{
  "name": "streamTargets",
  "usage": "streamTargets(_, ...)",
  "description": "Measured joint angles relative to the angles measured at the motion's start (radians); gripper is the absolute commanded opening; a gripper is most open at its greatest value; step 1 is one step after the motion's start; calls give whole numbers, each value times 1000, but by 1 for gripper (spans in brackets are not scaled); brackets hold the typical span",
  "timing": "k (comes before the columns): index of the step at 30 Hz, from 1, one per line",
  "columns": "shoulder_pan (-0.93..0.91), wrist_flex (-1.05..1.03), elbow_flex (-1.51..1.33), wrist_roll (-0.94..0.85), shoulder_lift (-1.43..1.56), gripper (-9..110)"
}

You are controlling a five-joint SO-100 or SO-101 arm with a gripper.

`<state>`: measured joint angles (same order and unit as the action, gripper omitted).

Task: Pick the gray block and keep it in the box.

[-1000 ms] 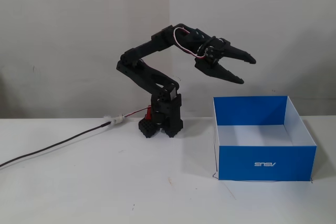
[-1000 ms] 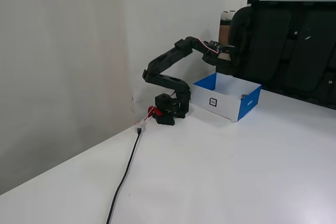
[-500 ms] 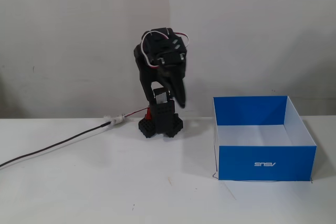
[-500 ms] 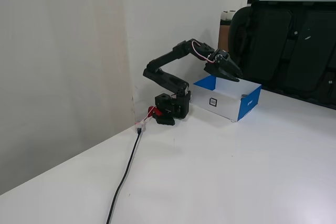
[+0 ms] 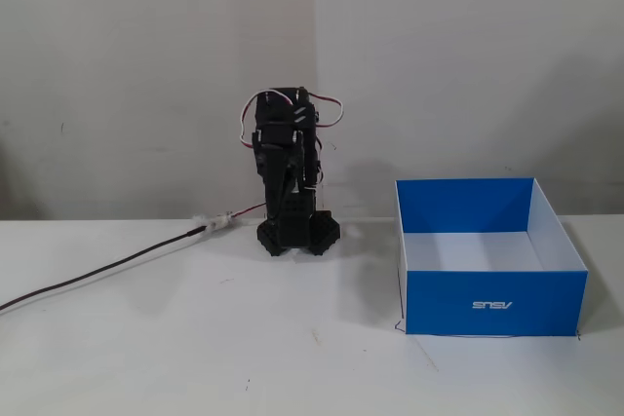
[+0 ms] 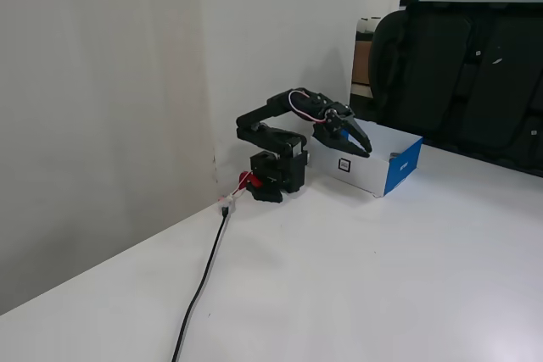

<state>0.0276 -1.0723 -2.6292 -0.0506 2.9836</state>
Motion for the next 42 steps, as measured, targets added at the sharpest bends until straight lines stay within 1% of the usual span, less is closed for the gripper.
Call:
streamTargets(4,-5,83,-146,2,44,0)
streamTargets(7,8,94,-249,2,167,0)
streamTargets(9,28,61,-342,-2,293,0)
streamTargets(17,63,60,-448,-2,293,0)
streamTargets(22,87,109,-462,-5,293,0)
streamTargets(27,92,78,-462,-5,293,0)
streamTargets(28,92,69,-462,-5,293,2)
streamTargets(30,92,63,-462,-5,293,0)
streamTargets(42,92,63,-462,-5,293,0)
